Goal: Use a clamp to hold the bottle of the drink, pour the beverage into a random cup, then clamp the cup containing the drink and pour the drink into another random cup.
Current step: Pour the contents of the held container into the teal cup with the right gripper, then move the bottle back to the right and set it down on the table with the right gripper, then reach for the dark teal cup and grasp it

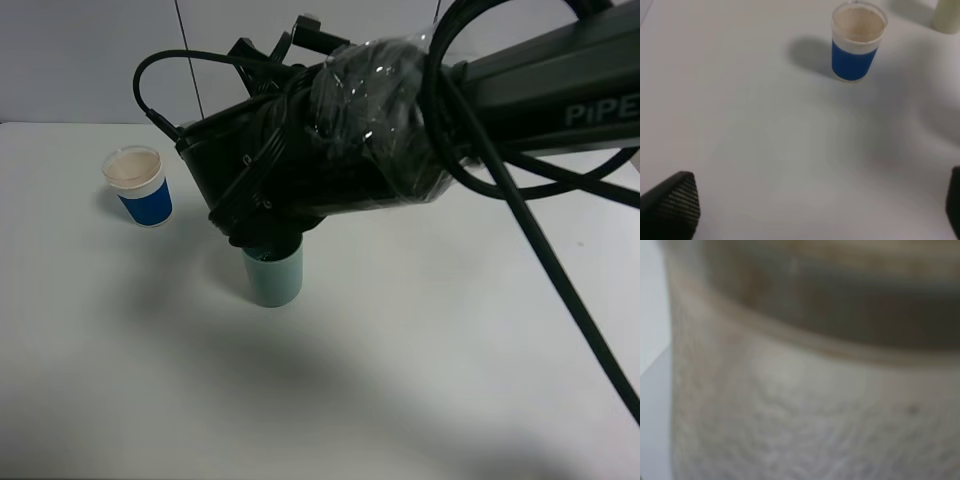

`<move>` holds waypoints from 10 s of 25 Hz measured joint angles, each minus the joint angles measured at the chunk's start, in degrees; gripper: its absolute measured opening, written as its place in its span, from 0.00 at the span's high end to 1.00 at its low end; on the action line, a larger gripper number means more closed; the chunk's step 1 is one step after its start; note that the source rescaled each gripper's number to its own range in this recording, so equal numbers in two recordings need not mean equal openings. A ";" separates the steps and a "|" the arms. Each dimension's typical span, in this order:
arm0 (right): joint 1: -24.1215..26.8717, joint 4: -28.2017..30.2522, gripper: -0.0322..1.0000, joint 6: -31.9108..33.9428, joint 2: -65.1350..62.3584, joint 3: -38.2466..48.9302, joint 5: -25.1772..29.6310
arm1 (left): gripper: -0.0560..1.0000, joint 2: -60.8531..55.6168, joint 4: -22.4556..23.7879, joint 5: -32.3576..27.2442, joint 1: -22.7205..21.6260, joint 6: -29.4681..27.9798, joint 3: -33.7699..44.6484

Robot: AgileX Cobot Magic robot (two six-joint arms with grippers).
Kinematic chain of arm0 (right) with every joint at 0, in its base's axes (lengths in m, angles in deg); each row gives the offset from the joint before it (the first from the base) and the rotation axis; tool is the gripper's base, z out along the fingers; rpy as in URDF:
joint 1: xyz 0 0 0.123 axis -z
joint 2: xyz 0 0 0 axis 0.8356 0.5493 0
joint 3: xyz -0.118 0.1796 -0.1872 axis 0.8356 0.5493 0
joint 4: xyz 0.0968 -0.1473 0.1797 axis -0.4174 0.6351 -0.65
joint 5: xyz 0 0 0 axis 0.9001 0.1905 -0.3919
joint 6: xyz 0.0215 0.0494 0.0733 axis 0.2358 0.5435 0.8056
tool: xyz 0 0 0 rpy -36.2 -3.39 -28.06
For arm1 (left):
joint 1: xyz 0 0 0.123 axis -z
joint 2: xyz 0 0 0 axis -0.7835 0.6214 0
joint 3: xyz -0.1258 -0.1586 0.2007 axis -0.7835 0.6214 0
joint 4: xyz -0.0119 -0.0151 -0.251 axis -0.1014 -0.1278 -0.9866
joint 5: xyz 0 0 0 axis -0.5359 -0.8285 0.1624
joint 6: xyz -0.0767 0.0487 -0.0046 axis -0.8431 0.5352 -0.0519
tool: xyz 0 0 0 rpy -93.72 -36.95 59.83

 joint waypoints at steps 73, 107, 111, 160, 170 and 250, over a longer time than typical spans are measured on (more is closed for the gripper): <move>3.79 -15.45 0.96 37.85 -0.20 0.00 -3.96 | 0.00 0.00 0.00 0.00 0.00 0.00 0.00; 23.59 -44.85 0.96 40.67 -5.43 0.31 -37.67 | 0.00 0.00 0.00 0.00 0.00 0.00 0.00; 25.97 -49.23 0.96 37.02 -5.48 3.91 -44.53 | 0.00 0.00 0.00 0.00 0.00 0.00 0.00; 51.62 -66.39 0.96 14.86 -5.54 33.26 -105.42 | 0.00 0.00 0.00 0.00 0.00 0.00 0.00; 53.31 -66.46 0.96 15.13 1.59 33.26 -114.74 | 0.00 0.00 0.00 0.00 0.00 0.00 0.00; 53.31 -84.11 0.25 21.85 3.19 27.82 -99.94 | 0.00 0.00 0.00 0.00 0.00 0.00 0.00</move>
